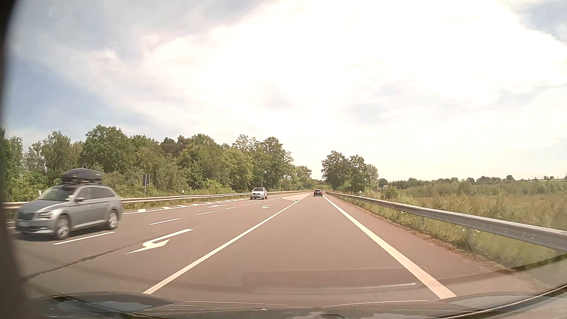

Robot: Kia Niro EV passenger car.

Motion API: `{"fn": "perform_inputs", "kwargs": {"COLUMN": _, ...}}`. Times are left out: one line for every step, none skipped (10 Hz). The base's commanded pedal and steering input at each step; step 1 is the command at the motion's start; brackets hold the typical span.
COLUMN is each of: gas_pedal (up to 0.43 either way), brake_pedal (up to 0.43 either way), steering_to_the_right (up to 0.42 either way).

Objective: Follow the waypoints while adhering to traffic rules and regulations

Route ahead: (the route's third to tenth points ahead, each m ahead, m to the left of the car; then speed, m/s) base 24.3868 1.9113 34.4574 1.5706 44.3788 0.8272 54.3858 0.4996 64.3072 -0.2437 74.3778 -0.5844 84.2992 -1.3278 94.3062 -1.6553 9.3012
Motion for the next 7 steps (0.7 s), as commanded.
{"fn": "perform_inputs", "kwargs": {"gas_pedal": 0.520, "brake_pedal": 0.000, "steering_to_the_right": 0.024}}
{"fn": "perform_inputs", "kwargs": {"gas_pedal": 0.520, "brake_pedal": 0.000, "steering_to_the_right": 0.023}}
{"fn": "perform_inputs", "kwargs": {"gas_pedal": 0.520, "brake_pedal": 0.000, "steering_to_the_right": 0.022}}
{"fn": "perform_inputs", "kwargs": {"gas_pedal": 0.520, "brake_pedal": 0.000, "steering_to_the_right": 0.021}}
{"fn": "perform_inputs", "kwargs": {"gas_pedal": 0.520, "brake_pedal": 0.000, "steering_to_the_right": 0.019}}
{"fn": "perform_inputs", "kwargs": {"gas_pedal": 0.520, "brake_pedal": 0.000, "steering_to_the_right": 0.016}}
{"fn": "perform_inputs", "kwargs": {"gas_pedal": 0.520, "brake_pedal": 0.000, "steering_to_the_right": 0.013}}
